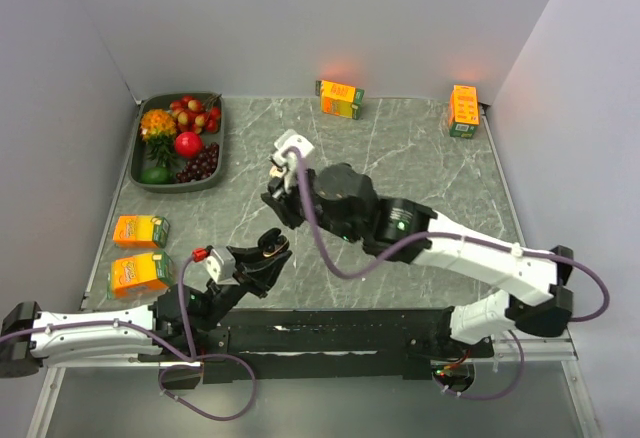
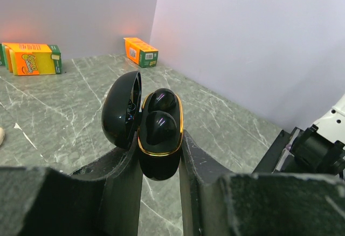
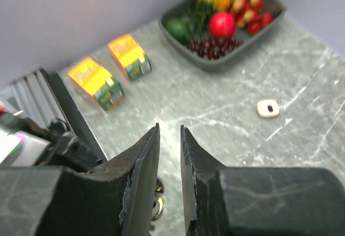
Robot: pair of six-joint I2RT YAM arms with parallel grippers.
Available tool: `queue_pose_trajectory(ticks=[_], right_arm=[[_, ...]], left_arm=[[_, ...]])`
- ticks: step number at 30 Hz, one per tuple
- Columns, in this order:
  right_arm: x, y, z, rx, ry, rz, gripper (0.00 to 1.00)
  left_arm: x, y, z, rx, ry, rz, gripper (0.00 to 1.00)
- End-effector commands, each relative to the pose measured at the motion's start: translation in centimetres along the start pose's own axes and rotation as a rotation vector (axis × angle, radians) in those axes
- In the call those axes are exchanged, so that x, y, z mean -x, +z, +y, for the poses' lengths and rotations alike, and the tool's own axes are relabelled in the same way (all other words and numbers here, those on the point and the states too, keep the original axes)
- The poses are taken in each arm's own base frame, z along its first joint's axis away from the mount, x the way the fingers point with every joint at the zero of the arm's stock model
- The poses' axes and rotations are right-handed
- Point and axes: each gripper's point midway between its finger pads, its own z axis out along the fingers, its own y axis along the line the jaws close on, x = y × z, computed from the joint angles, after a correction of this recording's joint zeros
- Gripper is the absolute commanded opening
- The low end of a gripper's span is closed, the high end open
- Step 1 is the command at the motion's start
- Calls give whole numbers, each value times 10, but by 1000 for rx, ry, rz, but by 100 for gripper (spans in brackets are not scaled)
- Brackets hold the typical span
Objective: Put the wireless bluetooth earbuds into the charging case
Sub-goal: Close the charging case.
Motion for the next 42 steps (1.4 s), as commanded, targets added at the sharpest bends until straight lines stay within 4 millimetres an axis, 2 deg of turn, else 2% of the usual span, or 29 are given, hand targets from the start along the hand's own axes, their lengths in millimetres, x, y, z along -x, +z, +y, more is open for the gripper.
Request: queue_pose_trajectory(ticks=[1,2,4,5,7,13,20,24,31,33,34,35,36,37,38,39,40,42], right_arm=[[-31,9,5,53,-34,212,29],[-41,16,10,70,-43,250,29],[-42,18,14,90,-48,273,29],[-54,21,16,101,-58,320,29],[-57,21,21,125,-59,344,29],[-83,15,29,173,-59,442,29],[-89,-7,36,187,-38,430,28],[-101,-15,39,198,-30,455,28],[-99,-30,37,194,-9,434,26],[-97,-30,29,144,4,416,32],[-87,-34,23,119,18,381,37],[-80,-34,17,84,52,348,46],[-79,-35,5,29,72,330,50],[-68,-39,-11,-15,137,293,53],[-63,-40,-23,-46,181,269,56],[-63,-46,-31,-52,220,257,57],[-62,-46,-53,-109,287,237,58],[-64,-53,-67,-134,340,207,58]], left_arm=[[19,7,-11,-33,-31,-38,1],[19,7,-11,-33,-28,-35,1],[19,7,-12,-36,-26,-34,1],[19,7,-12,-36,-26,-35,1],[19,7,-12,-37,-21,-30,1],[20,6,-8,-22,-22,-37,1],[20,8,-7,-6,-22,-32,1],[20,9,-5,7,-20,-33,1],[18,10,-2,24,-19,-28,1],[18,10,-2,26,-21,-28,1],[17,10,-2,28,-20,-25,1],[19,11,-3,31,-27,-25,1],[17,12,-2,37,-32,-18,1],[6,12,0,51,-14,30,1],[9,15,1,75,-44,40,1],[2,17,3,86,-45,77,1],[-16,16,4,100,-62,160,1],[-21,25,4,61,-108,208,1]])
